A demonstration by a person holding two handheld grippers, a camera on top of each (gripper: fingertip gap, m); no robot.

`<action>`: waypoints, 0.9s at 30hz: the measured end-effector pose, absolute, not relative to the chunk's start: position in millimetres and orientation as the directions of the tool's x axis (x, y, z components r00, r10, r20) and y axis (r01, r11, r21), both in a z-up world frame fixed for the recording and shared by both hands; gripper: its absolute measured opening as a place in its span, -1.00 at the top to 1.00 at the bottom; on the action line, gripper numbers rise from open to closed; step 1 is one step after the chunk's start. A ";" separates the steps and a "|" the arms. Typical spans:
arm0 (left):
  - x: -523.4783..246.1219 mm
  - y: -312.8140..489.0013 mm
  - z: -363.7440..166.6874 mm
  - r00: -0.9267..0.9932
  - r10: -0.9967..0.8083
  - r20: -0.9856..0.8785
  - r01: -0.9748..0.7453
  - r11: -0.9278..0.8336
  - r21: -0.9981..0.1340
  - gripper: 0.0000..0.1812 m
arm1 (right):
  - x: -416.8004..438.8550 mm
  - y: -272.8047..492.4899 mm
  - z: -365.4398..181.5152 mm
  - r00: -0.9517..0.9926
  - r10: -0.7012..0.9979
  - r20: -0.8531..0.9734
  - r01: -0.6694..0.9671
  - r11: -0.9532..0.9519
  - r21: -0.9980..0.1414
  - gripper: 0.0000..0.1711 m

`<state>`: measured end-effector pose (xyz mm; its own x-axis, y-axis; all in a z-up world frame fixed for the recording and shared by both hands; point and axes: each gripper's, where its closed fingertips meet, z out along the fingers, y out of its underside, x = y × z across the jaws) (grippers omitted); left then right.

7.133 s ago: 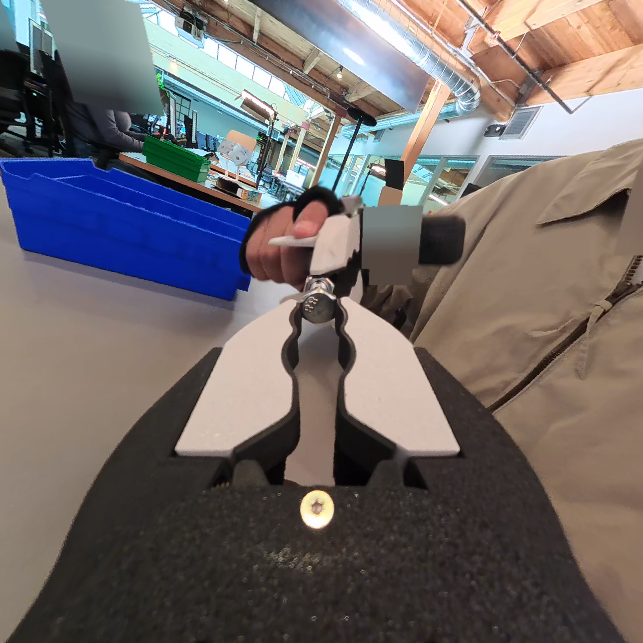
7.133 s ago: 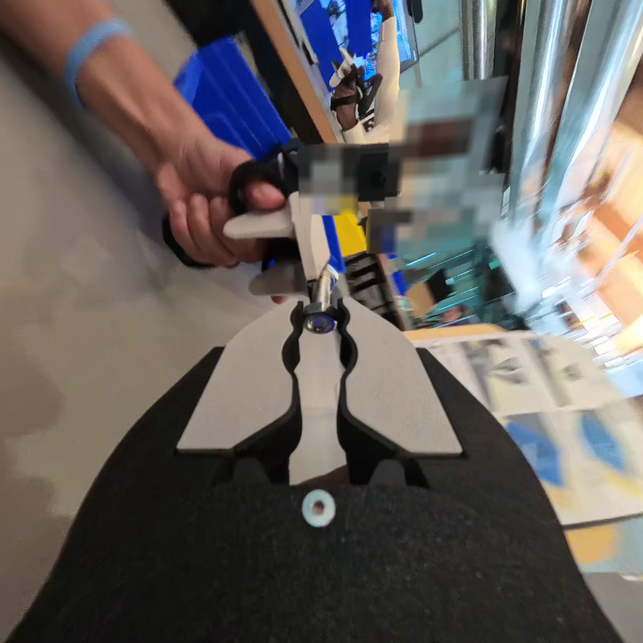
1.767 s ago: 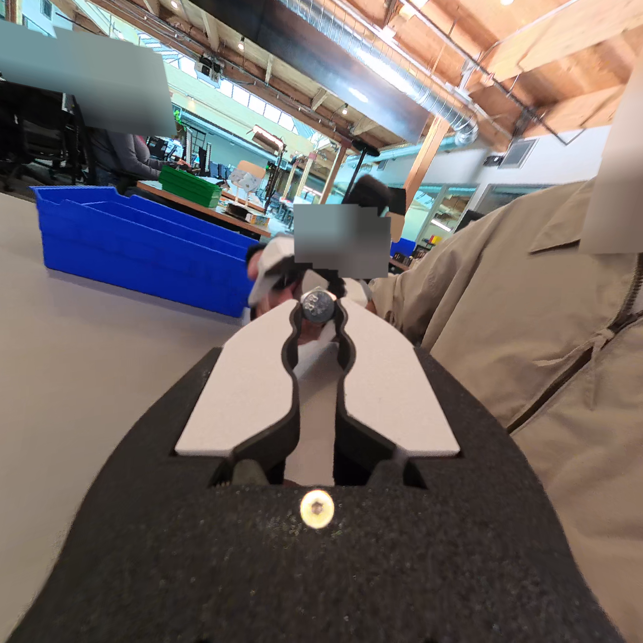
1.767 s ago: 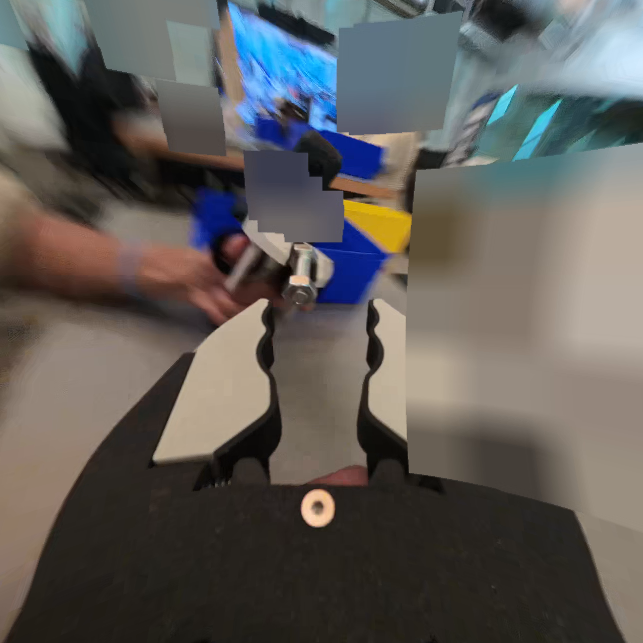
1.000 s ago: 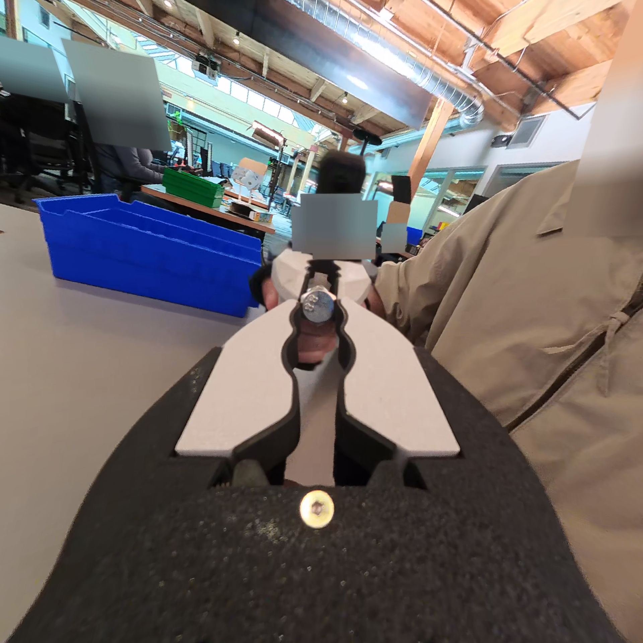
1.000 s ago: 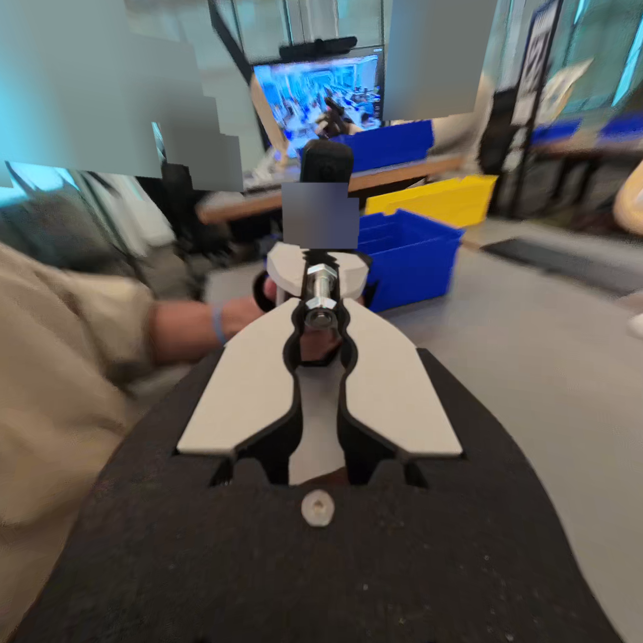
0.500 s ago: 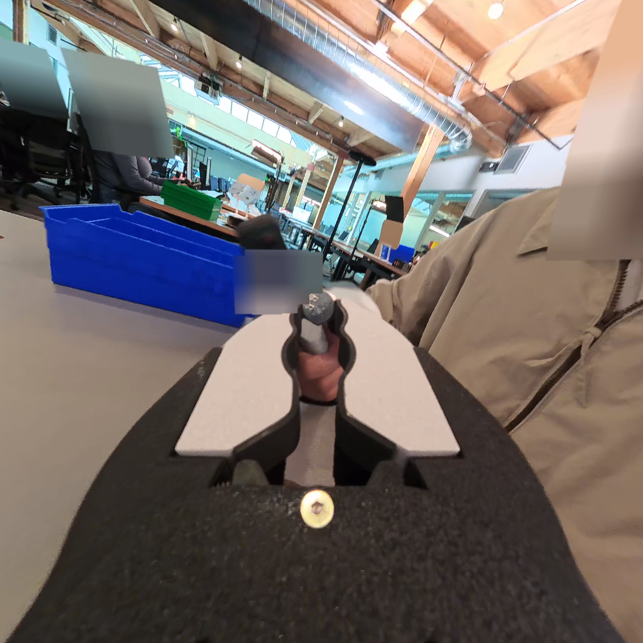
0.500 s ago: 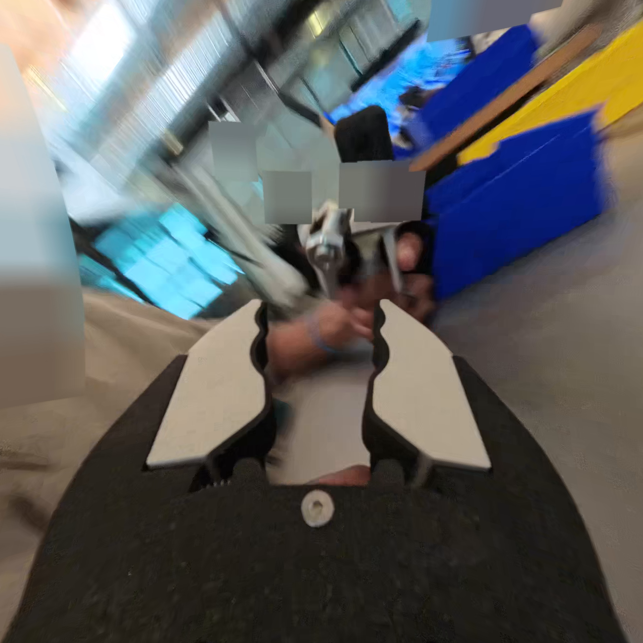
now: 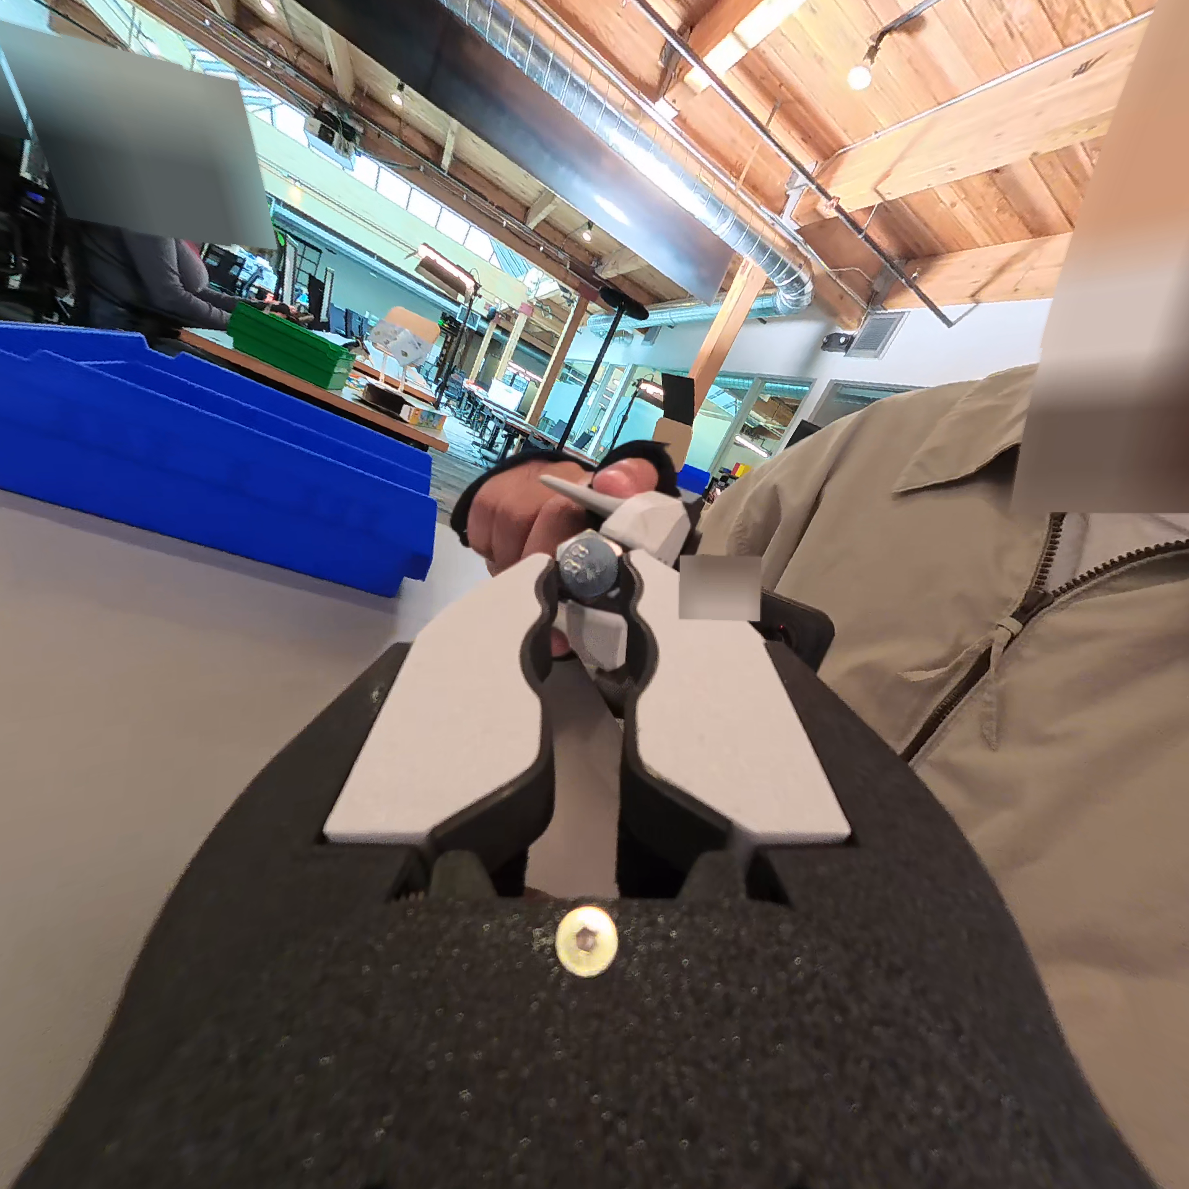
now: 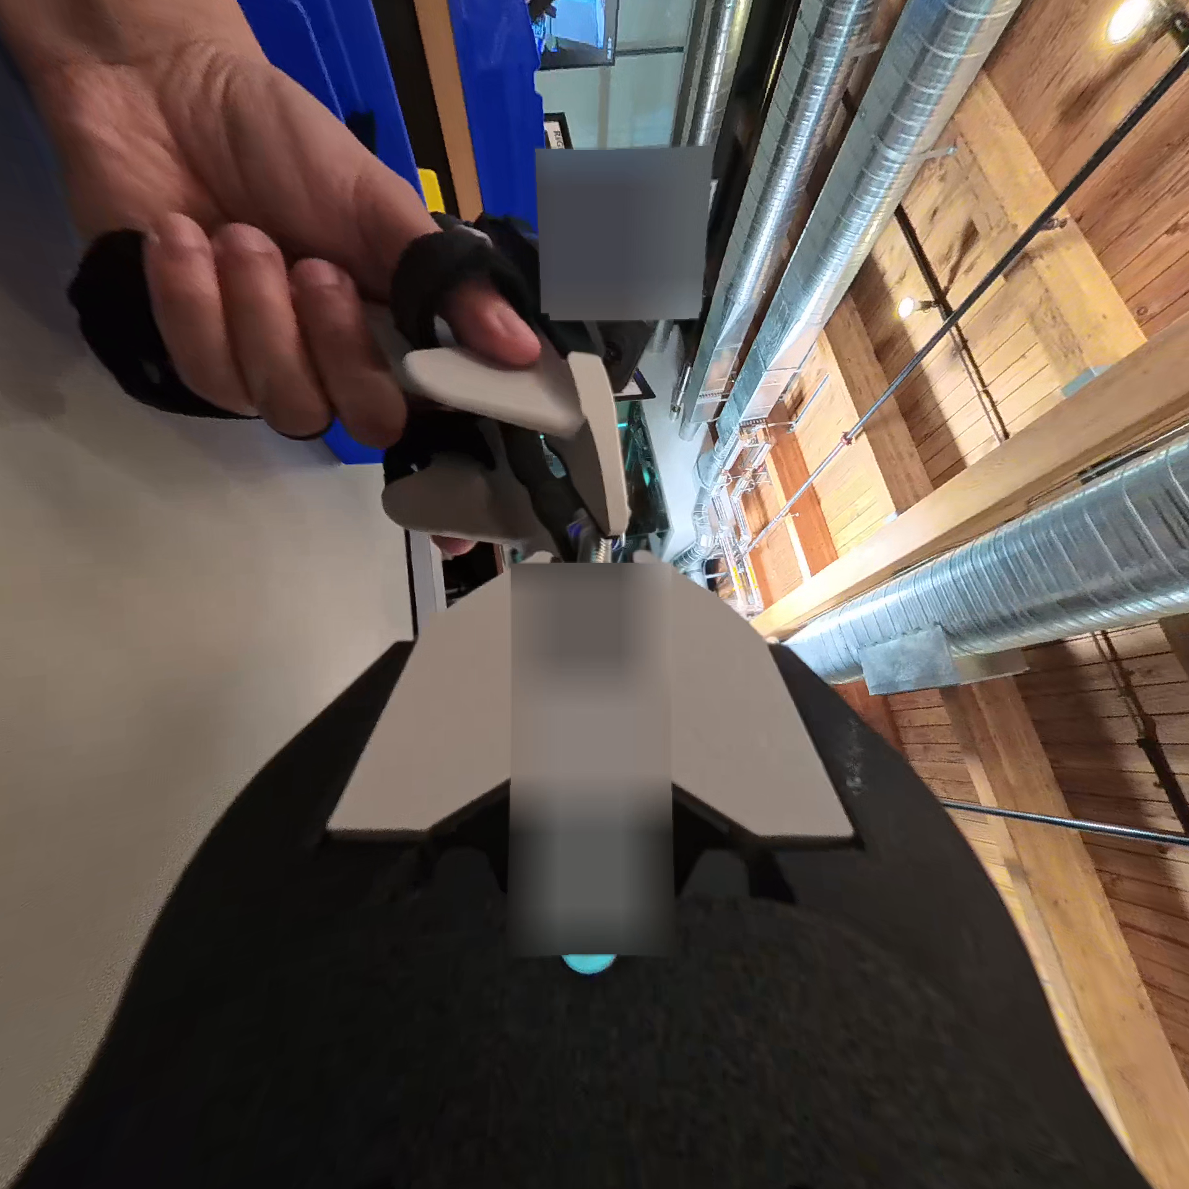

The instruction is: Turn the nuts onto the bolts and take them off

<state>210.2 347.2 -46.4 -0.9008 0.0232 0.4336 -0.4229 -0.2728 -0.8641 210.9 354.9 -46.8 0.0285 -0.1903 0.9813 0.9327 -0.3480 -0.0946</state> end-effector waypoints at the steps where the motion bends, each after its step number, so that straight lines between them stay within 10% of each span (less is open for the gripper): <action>1: 210.7 347.8 -45.8 -0.901 0.022 0.434 -0.422 -0.276 -0.863 0.81 | 211.9 355.0 -46.0 0.047 -0.185 0.982 0.933 -0.343 -0.109 0.79; 6: 207.4 347.0 -44.2 -0.925 -0.020 0.381 -0.364 -0.249 -0.898 0.81 | 209.5 354.5 -44.3 0.586 -0.162 0.794 0.770 -0.192 -0.608 0.79; 10: 208.1 346.7 -45.1 -0.934 -0.062 0.351 -0.329 -0.227 -0.917 0.81 | 208.9 354.8 -45.8 0.990 -0.015 0.143 0.143 -0.027 -0.989 0.80; 15: 211.4 345.4 -50.9 -0.937 -0.107 0.333 -0.309 -0.198 -0.930 0.81 | 213.7 352.9 -45.6 0.744 0.255 -0.617 -0.640 0.007 -0.768 0.80; 21: 210.6 337.9 -61.0 -0.946 -0.147 0.290 -0.274 -0.120 -0.954 0.81 | 219.0 346.0 -49.2 0.064 0.454 -0.889 -0.969 -0.184 -0.163 0.86; 27: 212.3 335.5 -63.9 -0.937 -0.130 0.324 -0.306 -0.141 -0.942 0.81 | 217.1 339.7 -43.2 0.483 0.398 -0.780 -0.843 -0.029 -0.537 0.61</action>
